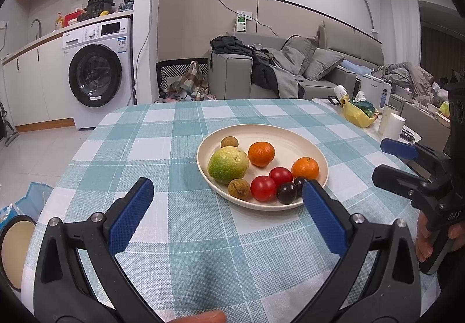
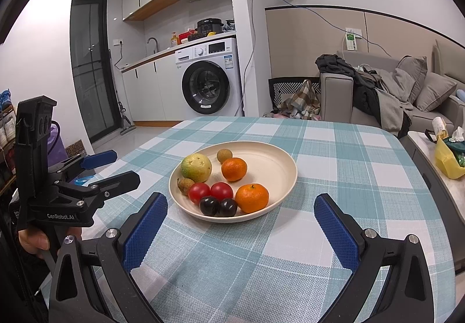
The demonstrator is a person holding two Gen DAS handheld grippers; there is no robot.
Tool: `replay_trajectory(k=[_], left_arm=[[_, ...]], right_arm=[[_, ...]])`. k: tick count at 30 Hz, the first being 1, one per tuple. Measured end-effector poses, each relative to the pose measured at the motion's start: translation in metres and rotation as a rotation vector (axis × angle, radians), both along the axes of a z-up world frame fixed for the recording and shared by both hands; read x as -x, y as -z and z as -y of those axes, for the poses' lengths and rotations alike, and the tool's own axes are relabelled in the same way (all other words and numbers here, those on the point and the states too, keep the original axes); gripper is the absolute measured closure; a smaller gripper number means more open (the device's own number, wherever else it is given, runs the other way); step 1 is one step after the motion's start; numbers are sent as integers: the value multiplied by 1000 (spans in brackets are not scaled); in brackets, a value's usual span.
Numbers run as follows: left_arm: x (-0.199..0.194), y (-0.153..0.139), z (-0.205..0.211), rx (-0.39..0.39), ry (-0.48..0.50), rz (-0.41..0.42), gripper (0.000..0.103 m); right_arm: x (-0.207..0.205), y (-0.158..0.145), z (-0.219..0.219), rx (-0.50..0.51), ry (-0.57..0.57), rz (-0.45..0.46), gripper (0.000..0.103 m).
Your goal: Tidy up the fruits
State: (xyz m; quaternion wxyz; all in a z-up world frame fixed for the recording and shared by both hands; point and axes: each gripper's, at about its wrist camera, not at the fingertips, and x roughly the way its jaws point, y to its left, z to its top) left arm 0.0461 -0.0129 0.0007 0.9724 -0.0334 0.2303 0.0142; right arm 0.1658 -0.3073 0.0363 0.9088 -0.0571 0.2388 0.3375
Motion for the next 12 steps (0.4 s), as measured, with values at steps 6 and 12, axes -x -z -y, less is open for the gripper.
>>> replay_trajectory(k=[6, 12], left_arm=[[0, 0, 0, 1, 0, 0, 1], [0, 0, -1, 2, 0, -1, 1]], right_arm=[[1, 1, 1, 0, 0, -3, 0], [1, 2, 1, 0, -1, -4, 0]])
